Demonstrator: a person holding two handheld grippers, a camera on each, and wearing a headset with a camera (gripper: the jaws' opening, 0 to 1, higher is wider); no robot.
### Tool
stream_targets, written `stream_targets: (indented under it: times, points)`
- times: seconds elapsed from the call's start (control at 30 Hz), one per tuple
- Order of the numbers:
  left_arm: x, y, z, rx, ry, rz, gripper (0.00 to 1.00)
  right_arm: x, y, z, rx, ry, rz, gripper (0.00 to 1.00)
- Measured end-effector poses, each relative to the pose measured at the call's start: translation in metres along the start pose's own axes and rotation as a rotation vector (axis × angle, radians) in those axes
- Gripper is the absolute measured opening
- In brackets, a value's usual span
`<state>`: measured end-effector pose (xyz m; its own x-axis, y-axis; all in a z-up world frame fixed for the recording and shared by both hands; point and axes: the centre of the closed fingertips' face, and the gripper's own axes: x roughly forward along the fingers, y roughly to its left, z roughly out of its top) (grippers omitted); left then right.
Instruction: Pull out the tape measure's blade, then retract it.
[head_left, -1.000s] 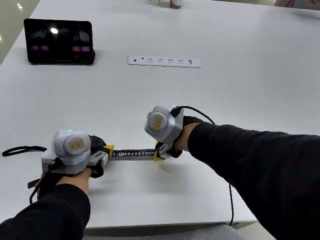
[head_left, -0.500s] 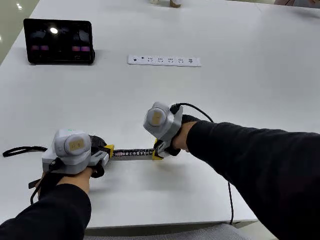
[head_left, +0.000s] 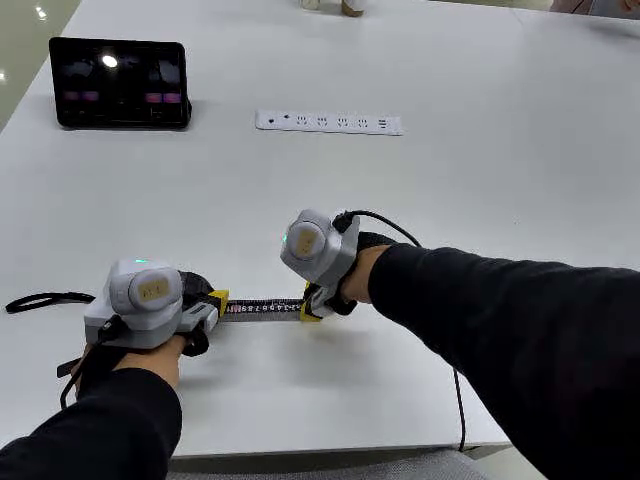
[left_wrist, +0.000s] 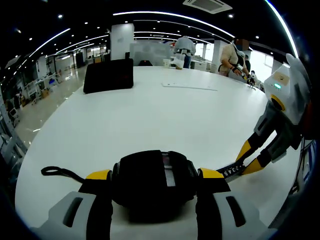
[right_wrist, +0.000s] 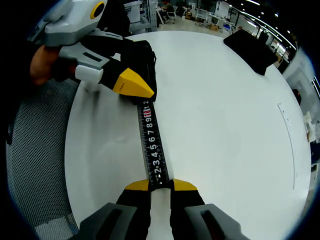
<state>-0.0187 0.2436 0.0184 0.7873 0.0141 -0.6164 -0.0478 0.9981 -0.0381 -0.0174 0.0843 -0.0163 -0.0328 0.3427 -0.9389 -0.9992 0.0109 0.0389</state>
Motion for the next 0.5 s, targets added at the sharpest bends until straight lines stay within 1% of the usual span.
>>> stream_targets:
  times: [0.2, 0.37, 0.5]
  points:
    - [0.0006, 0.0001, 0.0, 0.001, 0.001, 0.0, 0.63, 0.0016, 0.0003, 0.0025, -0.011, -0.012, -0.005, 0.11]
    - [0.0021, 0.0006, 0.0001, 0.001, 0.002, -0.002, 0.63, 0.0034, 0.0002, 0.0049, -0.007, -0.011, -0.007, 0.11]
    - [0.0033, 0.0012, -0.0001, 0.0, 0.003, -0.001, 0.63, 0.004, -0.0002, 0.0068, -0.011, -0.015, -0.001, 0.11]
